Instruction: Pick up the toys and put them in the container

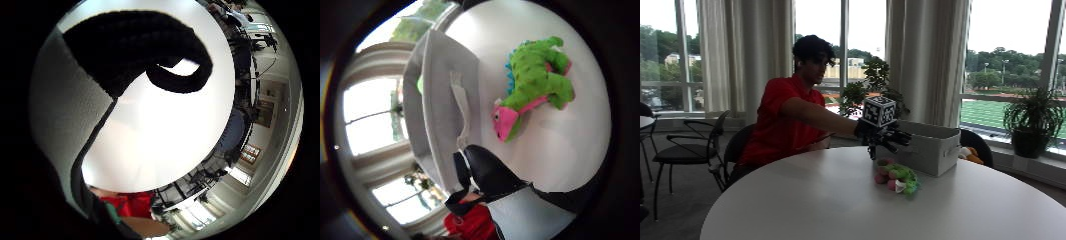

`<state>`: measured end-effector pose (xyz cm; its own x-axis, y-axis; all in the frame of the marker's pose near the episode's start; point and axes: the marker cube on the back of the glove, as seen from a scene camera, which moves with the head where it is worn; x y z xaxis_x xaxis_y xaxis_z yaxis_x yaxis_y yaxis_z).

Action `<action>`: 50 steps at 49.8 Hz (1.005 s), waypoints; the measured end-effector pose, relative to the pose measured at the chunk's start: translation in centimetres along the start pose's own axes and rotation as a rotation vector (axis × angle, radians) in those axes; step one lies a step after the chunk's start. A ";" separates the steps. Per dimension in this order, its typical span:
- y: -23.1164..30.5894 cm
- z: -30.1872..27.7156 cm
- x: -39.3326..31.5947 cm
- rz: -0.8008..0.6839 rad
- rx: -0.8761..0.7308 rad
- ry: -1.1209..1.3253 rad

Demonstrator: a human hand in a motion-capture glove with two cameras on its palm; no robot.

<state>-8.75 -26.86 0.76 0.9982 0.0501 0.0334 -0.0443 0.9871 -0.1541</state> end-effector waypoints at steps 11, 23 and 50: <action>-2.8 4.7 -2.0 0.041 -0.085 0.065; -5.1 8.8 -2.0 0.139 -0.244 0.104; -4.1 8.9 -1.9 0.189 0.006 0.215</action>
<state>-10.78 -29.66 10.15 0.9578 0.2005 -0.2061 -0.2303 0.9641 -0.1322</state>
